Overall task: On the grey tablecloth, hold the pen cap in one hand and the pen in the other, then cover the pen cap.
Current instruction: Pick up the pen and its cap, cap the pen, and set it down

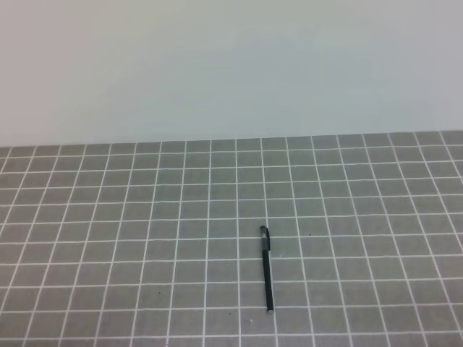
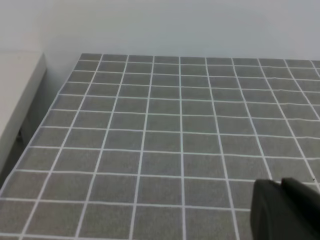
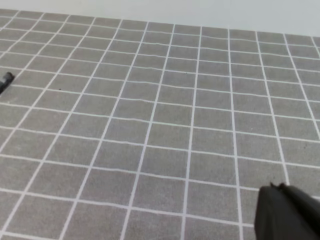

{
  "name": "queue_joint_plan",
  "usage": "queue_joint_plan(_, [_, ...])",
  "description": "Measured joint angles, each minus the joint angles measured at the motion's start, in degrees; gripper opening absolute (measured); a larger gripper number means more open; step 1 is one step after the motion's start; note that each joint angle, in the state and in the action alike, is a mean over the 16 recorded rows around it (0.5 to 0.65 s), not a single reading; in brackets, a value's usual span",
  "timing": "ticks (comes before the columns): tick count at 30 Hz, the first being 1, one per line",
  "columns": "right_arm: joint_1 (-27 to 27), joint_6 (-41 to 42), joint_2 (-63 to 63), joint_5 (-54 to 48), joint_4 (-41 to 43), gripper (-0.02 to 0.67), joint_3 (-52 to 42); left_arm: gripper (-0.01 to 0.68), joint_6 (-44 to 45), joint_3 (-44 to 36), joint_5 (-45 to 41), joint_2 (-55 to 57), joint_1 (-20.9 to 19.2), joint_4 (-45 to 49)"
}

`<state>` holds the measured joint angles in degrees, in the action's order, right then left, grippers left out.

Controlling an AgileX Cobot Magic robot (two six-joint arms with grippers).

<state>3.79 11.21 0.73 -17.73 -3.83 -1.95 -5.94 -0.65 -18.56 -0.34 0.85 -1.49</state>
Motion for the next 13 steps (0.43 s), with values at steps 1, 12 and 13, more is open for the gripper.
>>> queue_joint_plan(1, [0.00,0.00,0.00,0.00,0.00,-0.003,0.00,-0.001,0.11,0.00,0.01,0.00,0.00,0.02])
queue_joint_plan(12, [0.00,0.00,0.00,0.00,0.00,-0.003,0.00,-0.001,1.20,0.36,0.06,-0.27,0.01,0.07])
queue_joint_plan(13, [0.00,0.00,0.00,0.00,0.00,-0.003,0.00,-0.001,1.32,0.33,0.06,-0.30,0.01,0.07])
